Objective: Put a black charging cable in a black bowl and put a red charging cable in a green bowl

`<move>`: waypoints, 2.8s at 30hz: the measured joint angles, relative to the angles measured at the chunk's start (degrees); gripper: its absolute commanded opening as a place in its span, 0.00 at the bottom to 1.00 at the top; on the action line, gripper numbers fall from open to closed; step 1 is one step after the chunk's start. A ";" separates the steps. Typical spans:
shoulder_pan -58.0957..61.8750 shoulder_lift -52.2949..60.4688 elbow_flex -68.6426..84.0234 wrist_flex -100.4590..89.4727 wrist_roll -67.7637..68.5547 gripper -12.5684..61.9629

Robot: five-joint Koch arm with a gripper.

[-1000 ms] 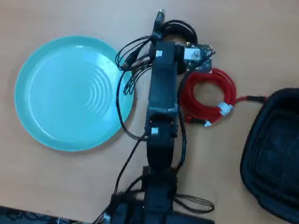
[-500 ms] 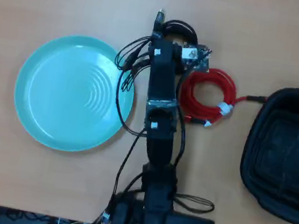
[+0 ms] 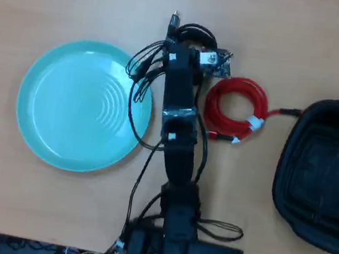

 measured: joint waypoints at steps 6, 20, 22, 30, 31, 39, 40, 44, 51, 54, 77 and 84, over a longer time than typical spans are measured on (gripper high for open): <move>-0.88 -0.26 -0.09 0.35 0.00 0.54; 0.26 -0.62 -1.32 1.23 0.00 0.09; 0.26 -0.62 -1.32 1.23 0.00 0.09; 0.44 4.31 -2.55 2.72 0.09 0.09; 0.35 5.80 -2.55 3.60 -0.18 0.09; -0.44 8.35 -4.04 6.77 -0.18 0.09; -0.62 8.35 -4.04 6.77 -0.18 0.09; -1.23 9.84 -3.96 6.94 -0.26 0.09; -1.58 12.92 -3.96 7.65 -0.18 0.09; -1.58 16.17 -3.96 8.26 -0.70 0.10; 31.82 30.85 -3.96 17.58 -10.20 0.10; 43.77 32.96 -3.96 18.02 -11.34 0.10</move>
